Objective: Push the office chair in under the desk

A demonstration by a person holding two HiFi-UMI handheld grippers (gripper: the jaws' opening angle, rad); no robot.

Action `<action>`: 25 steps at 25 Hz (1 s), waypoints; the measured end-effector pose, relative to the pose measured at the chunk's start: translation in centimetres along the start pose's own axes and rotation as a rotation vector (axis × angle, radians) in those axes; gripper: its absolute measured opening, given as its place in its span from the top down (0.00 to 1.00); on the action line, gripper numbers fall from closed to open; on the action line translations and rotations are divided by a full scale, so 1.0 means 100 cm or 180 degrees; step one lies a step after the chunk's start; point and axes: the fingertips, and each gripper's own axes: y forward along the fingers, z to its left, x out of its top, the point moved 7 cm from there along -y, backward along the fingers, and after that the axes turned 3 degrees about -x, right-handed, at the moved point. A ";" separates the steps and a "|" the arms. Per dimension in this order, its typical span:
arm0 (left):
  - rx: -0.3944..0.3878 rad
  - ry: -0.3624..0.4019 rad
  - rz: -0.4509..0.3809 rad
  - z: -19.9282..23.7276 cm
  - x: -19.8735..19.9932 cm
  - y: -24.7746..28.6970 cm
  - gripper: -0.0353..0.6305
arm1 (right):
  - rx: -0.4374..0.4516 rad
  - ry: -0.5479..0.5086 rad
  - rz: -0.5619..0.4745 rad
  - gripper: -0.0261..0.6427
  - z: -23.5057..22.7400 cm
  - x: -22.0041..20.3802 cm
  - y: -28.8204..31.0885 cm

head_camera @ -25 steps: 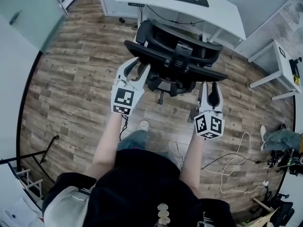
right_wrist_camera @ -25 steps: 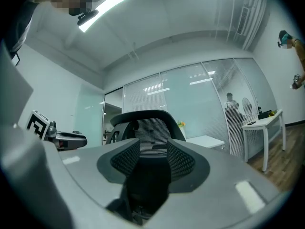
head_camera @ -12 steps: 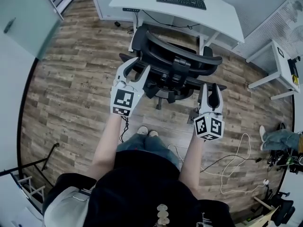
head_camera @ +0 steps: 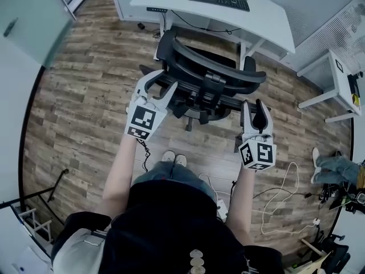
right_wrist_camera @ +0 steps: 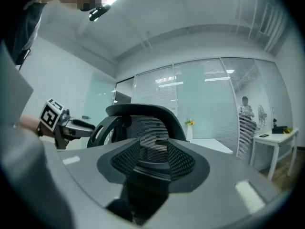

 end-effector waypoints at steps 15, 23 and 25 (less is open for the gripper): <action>-0.1340 0.2206 0.1383 -0.015 -0.010 0.027 0.63 | 0.1852 -0.2364 0.1457 0.68 0.022 -0.002 0.031; -0.1568 0.2953 0.1793 -0.027 -0.029 0.050 0.69 | 0.2357 -0.3184 0.2165 0.67 0.034 -0.044 0.058; -0.1614 0.3036 0.1854 -0.028 -0.032 0.055 0.69 | 0.2394 -0.3288 0.2250 0.67 0.034 -0.051 0.061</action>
